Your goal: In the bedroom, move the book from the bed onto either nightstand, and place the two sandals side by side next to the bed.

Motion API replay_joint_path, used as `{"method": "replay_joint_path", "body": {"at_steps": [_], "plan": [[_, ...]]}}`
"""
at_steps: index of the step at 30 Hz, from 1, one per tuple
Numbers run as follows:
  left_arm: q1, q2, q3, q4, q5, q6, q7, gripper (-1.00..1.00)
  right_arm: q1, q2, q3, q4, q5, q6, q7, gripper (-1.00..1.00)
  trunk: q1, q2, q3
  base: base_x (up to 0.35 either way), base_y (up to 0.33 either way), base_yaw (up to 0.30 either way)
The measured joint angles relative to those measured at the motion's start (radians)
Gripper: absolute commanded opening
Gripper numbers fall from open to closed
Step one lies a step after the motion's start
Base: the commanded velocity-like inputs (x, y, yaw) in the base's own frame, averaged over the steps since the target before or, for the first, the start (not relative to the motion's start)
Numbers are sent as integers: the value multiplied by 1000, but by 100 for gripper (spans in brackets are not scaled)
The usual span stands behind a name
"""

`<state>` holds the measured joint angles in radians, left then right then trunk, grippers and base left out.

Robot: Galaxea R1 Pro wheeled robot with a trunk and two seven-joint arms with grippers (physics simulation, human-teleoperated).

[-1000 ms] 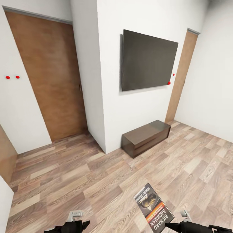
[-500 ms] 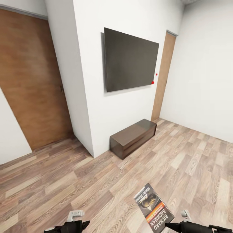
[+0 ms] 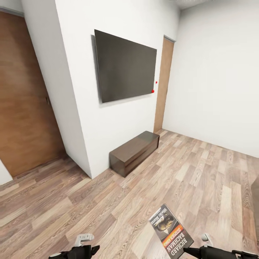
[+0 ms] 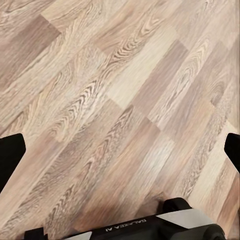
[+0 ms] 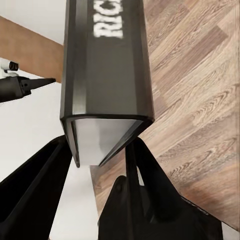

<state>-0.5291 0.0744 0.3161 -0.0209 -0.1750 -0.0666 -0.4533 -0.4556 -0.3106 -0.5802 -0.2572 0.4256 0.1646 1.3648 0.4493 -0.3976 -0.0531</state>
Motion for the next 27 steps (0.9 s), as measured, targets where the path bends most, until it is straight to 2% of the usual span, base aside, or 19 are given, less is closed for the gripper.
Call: {"method": "replay_joint_path", "body": {"at_steps": [27], "plan": [[0, 0, 0, 0, 0, 1, -3, 100, 0, 0, 0, 0, 0, 0, -1, -100, 0, 0, 0, 0, 0, -282]]}}
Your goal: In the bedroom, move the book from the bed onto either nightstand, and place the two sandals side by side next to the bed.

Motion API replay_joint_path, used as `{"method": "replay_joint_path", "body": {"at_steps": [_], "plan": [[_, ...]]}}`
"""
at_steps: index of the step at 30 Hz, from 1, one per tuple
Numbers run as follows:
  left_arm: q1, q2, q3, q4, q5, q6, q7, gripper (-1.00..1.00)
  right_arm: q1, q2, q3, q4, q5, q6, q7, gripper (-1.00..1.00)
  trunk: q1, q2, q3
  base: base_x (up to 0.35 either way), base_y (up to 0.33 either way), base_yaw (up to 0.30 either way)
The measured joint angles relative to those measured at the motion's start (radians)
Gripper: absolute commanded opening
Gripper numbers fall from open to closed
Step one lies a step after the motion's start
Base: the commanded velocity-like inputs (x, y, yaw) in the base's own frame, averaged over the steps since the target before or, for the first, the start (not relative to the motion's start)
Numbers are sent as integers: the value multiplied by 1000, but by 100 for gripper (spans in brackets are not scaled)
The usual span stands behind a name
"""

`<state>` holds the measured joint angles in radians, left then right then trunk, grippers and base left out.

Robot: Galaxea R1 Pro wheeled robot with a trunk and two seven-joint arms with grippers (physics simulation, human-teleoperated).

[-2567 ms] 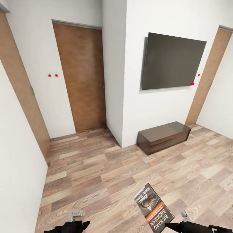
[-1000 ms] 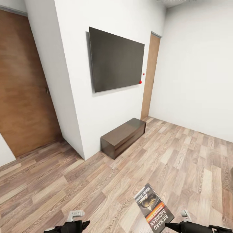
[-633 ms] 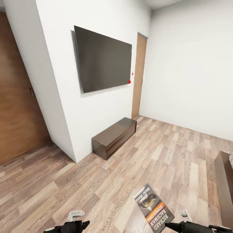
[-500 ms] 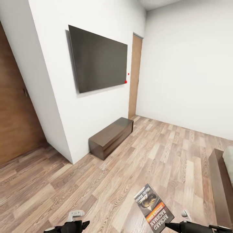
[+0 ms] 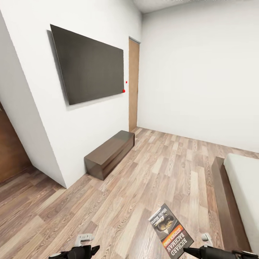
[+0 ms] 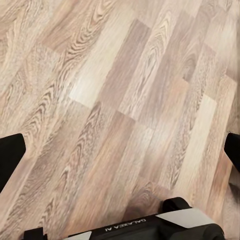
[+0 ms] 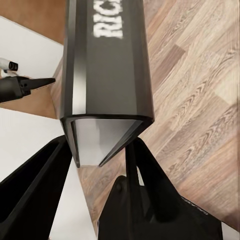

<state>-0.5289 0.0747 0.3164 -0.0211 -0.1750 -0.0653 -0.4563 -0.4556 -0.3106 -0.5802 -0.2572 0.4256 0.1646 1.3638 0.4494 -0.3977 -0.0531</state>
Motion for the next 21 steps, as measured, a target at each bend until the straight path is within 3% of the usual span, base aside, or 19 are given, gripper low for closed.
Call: {"method": "replay_joint_path", "body": {"at_steps": [21], "plan": [[0, 0, 0, 0, 0, -1, 0, 100, 0, 0, 0, 0, 0, 0, 0, -100, 0, 0, 0, 0, 0, -282]]}}
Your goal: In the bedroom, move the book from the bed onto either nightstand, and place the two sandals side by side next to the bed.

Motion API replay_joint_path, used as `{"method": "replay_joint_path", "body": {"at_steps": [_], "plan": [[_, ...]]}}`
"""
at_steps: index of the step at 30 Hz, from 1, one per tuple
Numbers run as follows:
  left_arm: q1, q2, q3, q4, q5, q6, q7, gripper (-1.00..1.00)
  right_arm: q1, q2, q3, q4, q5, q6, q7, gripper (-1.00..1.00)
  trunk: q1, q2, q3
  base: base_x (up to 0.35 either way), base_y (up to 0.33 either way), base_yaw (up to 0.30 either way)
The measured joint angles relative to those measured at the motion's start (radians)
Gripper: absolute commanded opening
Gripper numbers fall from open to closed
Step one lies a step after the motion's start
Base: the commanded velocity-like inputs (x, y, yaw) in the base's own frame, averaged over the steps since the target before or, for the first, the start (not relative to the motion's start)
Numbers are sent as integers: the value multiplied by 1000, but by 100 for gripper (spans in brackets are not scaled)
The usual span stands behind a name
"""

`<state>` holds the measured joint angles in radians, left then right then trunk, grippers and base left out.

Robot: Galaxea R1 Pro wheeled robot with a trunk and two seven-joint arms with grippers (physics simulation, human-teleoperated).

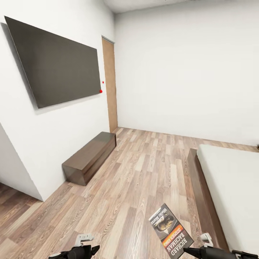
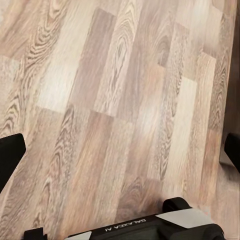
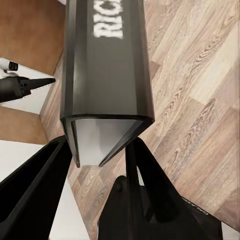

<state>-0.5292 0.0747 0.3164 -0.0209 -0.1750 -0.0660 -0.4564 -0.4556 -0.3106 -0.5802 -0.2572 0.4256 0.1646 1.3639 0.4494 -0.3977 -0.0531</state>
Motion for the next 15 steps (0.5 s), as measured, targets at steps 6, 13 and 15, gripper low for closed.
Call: {"method": "replay_joint_path", "body": {"at_steps": [6, 13, 15], "plan": [[0, 0, 0, 0, 0, 0, 0, 100, 0, 0, 0, 0, 0, 0, 0, -100, 0, 0, 0, 0, 0, -281], [0, 0, 0, 0, 0, 0, 0, 100, 0, 0, 0, 0, 0, 0, 0, -100, 0, 0, 0, 0, 0, -282], [0, 0, 0, 0, 0, 0, 0, 100, 0, 0, 0, 0, 0, 0, 0, -100, 0, 0, 0, 0, 0, -282]]}}
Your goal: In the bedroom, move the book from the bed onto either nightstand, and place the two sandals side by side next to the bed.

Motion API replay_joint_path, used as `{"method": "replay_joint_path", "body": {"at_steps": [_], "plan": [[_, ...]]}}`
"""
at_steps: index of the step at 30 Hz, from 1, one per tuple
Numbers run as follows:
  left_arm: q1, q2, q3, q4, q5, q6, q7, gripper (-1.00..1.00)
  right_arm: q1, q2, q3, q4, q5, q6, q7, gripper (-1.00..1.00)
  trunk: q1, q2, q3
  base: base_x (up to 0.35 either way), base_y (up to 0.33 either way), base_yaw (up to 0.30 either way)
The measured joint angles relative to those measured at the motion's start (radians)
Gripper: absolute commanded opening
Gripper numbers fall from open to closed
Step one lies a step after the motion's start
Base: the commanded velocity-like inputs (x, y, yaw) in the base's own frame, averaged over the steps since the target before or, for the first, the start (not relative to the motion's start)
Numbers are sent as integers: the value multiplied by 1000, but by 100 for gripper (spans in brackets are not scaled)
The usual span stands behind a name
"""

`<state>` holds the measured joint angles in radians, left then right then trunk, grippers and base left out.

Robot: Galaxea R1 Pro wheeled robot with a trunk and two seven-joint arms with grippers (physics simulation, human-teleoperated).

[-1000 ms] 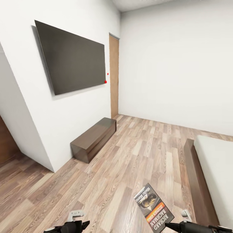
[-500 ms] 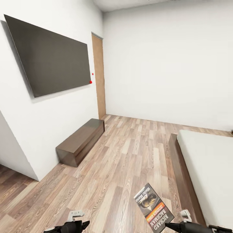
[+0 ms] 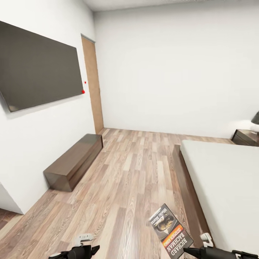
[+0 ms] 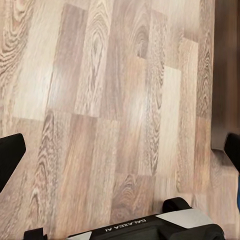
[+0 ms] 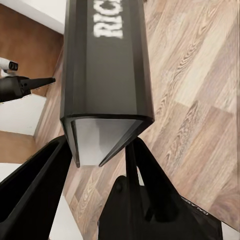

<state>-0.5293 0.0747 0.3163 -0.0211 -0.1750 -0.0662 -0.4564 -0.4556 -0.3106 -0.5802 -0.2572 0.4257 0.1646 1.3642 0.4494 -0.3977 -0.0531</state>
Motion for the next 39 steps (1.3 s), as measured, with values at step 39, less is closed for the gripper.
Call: {"method": "replay_joint_path", "body": {"at_steps": [39], "plan": [[0, 0, 0, 0, 0, 1, -2, 100, 0, 0, -2, 0, -1, 0, 0, -100, 0, 0, 0, 0, 0, -156]]}}
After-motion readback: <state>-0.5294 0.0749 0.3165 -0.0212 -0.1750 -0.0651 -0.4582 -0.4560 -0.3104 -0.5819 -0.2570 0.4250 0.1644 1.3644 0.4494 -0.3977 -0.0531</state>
